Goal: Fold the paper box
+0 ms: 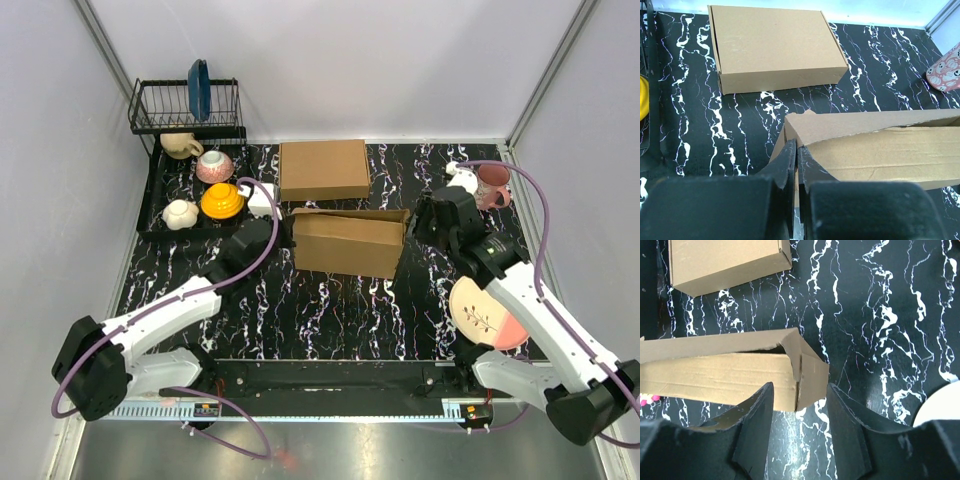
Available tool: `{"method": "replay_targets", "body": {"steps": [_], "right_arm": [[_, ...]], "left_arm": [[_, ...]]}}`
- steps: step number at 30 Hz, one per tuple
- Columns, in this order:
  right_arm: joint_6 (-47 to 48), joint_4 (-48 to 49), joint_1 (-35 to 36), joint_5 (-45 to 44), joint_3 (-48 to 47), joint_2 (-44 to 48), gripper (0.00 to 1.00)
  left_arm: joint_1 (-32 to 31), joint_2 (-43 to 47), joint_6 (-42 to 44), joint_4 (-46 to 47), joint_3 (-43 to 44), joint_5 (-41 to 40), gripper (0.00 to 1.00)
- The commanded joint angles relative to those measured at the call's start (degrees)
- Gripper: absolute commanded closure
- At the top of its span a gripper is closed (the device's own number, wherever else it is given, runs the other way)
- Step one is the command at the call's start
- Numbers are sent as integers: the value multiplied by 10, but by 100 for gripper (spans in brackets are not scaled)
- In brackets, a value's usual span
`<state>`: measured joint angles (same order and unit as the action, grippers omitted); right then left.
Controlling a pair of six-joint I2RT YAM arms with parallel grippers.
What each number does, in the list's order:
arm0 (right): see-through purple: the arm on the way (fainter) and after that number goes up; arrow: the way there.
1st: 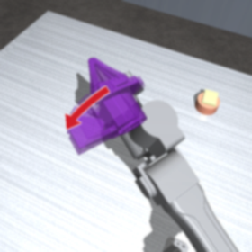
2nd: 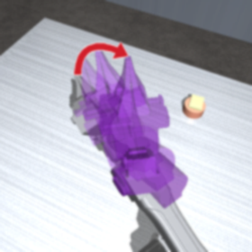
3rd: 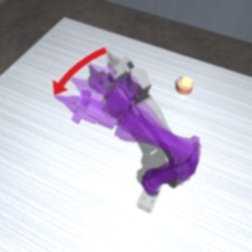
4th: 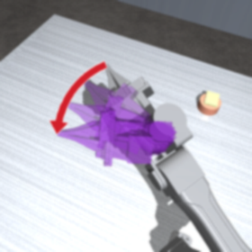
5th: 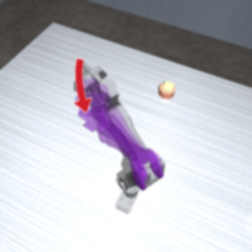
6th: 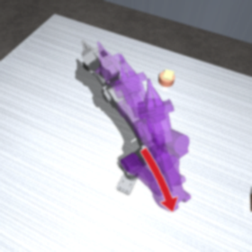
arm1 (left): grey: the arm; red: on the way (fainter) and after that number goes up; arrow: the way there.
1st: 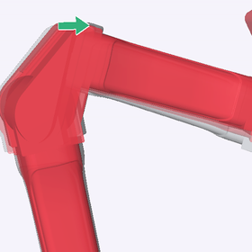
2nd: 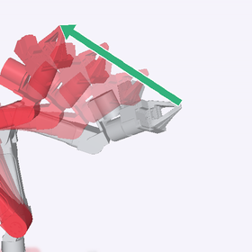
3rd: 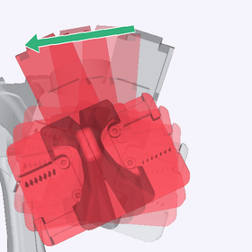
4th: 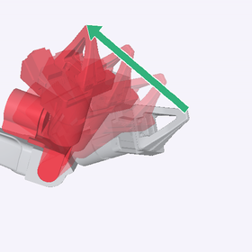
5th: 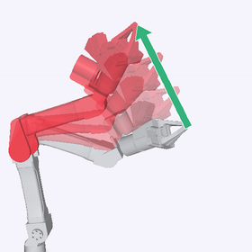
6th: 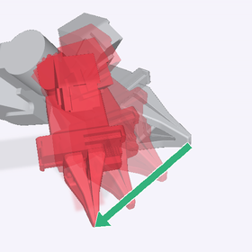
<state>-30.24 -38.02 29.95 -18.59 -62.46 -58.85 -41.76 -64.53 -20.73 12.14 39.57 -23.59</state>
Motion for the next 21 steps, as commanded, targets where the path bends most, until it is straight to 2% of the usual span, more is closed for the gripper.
{"method": "replay_targets", "body": {"steps": [1,9,15,21], "right_arm": [[39,85,4,-22,-7,-28,48],[51,139,4,-38,16,-51,54],[55,157,3,-44,28,-61,71],[53,171,4,-42,49,-59,73]], "left_arm": [[-3,-18,11,-68,8,-13,100],[-3,-17,16,-72,16,-12,100],[-3,-15,18,-77,21,-12,100],[-5,-15,17,-77,23,-13,100]]}}
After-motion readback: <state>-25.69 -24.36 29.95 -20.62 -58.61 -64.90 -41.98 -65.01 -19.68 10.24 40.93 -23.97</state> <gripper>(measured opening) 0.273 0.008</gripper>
